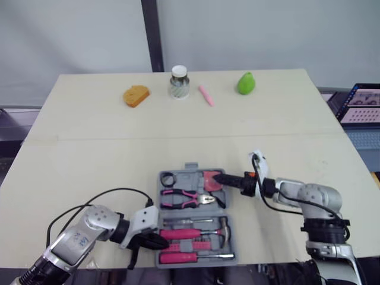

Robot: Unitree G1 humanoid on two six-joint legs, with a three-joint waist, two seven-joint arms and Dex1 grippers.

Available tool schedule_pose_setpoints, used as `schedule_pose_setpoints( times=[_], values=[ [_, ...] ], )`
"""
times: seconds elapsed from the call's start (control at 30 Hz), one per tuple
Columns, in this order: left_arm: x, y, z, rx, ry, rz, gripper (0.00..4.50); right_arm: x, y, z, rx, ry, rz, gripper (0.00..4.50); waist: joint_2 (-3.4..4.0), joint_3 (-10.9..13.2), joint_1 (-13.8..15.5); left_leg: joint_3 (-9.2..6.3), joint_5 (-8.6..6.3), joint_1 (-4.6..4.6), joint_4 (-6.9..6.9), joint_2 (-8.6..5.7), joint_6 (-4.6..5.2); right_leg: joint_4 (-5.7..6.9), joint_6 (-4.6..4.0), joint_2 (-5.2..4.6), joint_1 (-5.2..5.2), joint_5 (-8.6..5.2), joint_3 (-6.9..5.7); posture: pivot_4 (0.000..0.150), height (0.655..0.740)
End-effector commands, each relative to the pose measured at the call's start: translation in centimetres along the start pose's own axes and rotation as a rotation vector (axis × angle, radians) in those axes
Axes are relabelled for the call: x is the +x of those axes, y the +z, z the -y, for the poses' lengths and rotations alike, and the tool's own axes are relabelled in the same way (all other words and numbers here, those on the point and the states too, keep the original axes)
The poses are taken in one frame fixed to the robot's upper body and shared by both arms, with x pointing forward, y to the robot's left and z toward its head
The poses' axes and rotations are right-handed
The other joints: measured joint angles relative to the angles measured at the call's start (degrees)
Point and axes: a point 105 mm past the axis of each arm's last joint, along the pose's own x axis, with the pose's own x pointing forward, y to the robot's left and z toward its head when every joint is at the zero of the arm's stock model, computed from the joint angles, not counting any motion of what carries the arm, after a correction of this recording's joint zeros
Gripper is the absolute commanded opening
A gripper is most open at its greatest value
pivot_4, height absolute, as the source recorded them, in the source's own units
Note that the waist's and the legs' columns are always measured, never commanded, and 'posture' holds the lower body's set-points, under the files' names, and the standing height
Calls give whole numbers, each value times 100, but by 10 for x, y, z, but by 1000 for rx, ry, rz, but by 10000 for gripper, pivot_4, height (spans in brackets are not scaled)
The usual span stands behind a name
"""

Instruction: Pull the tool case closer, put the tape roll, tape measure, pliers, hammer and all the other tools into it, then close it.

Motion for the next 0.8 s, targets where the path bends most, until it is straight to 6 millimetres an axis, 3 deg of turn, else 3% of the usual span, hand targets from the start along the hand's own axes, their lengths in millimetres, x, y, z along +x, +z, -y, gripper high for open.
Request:
schedule_pose_setpoints(
  times=[0.03, 0.2, 0.37, 0.43, 0.53, 0.63, 0.73, 0.8],
  values=[
    [-4, -27, -12, -103, 74, -71, 0, -7, 7, -36, -77, 180, 23, 44816, 2, -1, 2, 0, 0, 0, 0, 0, 0, 0, 0, 0, 0, 0, 0, 1500, 7400],
    [-1, -16, -16, -143, 79, 6, 0, -15, 3, -65, -168, 284, -23, 44816, 4, -2, -14, 3, 0, 6, -2, 3, 0, 1, 0, 5, 1, 0, 5, 1500, 7400],
    [-11, 2, -16, -172, 98, 81, 0, -20, -3, -79, -214, 323, -87, 44816, 1, 1, -38, 3, 0, 8, -6, 4, -1, 1, 0, 6, 0, 0, 8, 1500, 7400],
    [-22, 10, -15, -180, 116, 108, 0, -22, -6, -85, -227, 340, -112, 44816, -2, 3, -38, 2, 0, 7, -4, 4, -1, 0, 0, 6, 0, 0, 8, 1500, 7400],
    [-53, 28, -2, -183, 137, 150, 0, -26, -10, -90, -252, 350, -153, 44816, -23, 15, -43, -2, 0, 0, -4, 6, -1, 1, 0, 7, -6, 0, 9, 1500, 7400],
    [-85, 33, 8, -206, 175, 146, 0, -31, -15, -94, -270, 364, -201, 44816, -25, 17, -37, -4, -3, -8, -1, 4, -3, -6, 0, 6, -9, 0, 11, 1500, 7400],
    [-109, 29, 2, -214, 258, 119, 0, -35, -24, -98, -284, 382, -253, 44816, -25, 19, 12, -4, -7, -10, -1, 3, -4, -10, 0, 7, -9, 0, 10, 1500, 7400],
    [-123, 29, -13, -214, 336, 132, 0, -39, -32, -102, -288, 401, -289, 44816, -26, 19, 38, -4, -7, -11, 0, 2, -4, -13, -1, 6, -9, 0, 9, 1500, 7400]
  ],
)
